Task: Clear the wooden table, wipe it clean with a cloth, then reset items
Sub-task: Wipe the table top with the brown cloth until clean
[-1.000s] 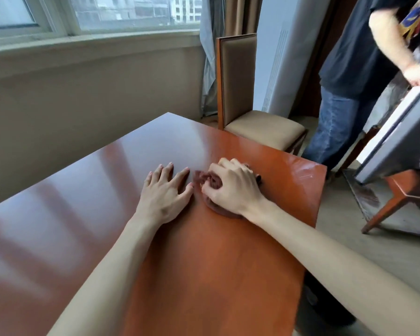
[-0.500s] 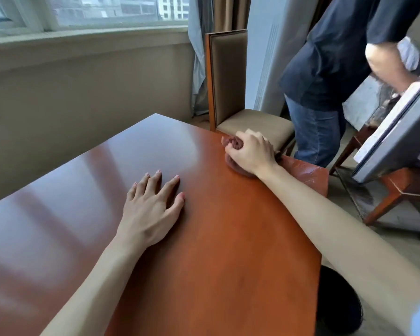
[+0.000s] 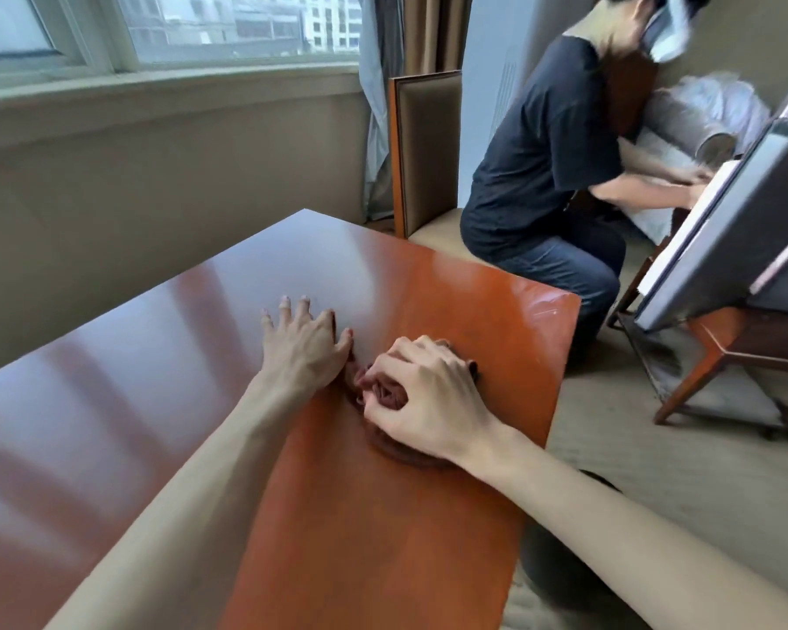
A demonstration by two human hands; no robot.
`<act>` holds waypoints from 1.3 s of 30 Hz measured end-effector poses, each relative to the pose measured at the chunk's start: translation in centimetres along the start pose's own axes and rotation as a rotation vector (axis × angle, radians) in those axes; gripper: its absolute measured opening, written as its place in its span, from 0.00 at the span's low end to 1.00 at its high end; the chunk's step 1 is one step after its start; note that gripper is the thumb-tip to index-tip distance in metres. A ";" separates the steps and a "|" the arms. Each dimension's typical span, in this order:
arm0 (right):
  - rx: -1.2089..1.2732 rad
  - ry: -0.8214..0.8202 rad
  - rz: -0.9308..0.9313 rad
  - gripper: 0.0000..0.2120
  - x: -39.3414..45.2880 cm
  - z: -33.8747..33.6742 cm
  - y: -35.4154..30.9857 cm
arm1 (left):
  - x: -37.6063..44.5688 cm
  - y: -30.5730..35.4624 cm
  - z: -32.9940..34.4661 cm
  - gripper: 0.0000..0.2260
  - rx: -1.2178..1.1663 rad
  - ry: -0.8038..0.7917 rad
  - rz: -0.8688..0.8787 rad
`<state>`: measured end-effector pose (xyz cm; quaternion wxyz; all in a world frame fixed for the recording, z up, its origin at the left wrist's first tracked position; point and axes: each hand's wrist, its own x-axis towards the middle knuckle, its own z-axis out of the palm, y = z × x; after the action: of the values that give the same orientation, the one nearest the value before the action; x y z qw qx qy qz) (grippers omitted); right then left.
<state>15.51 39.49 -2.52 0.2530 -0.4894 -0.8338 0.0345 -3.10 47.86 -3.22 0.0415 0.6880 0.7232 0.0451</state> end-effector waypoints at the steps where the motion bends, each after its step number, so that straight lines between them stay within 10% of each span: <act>1: 0.040 -0.026 -0.062 0.11 -3.1 -0.8 -1.4 | -1.3 0.3 -0.4 0.24 -0.044 -0.022 0.014; 11: -0.220 0.136 0.429 0.13 -1.9 -3.4 3.1 | -20.2 -1.6 -2.4 0.36 -0.108 -0.213 0.233; 17: -0.026 0.056 0.123 0.13 -12.6 -3.9 -3.5 | -21.9 -1.9 -2.3 0.43 0.052 -0.294 0.293; 23: -0.215 0.211 0.446 0.13 -6.9 -4.6 1.9 | -21.8 -2.2 -1.5 0.44 0.043 -0.268 0.295; 27: -0.206 0.223 0.319 0.11 -10.4 -3.1 -3.1 | -21.4 -2.2 -1.3 0.46 0.054 -0.261 0.309; 39: -0.186 0.269 0.422 0.11 -6.2 -2.9 0.8 | -19.9 0.4 0.1 0.25 -0.180 -0.005 0.259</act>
<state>19.90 34.15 -2.71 0.3026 -0.6738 -0.6718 -0.0557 -1.71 28.05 -3.30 0.0987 0.7690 0.6214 0.1129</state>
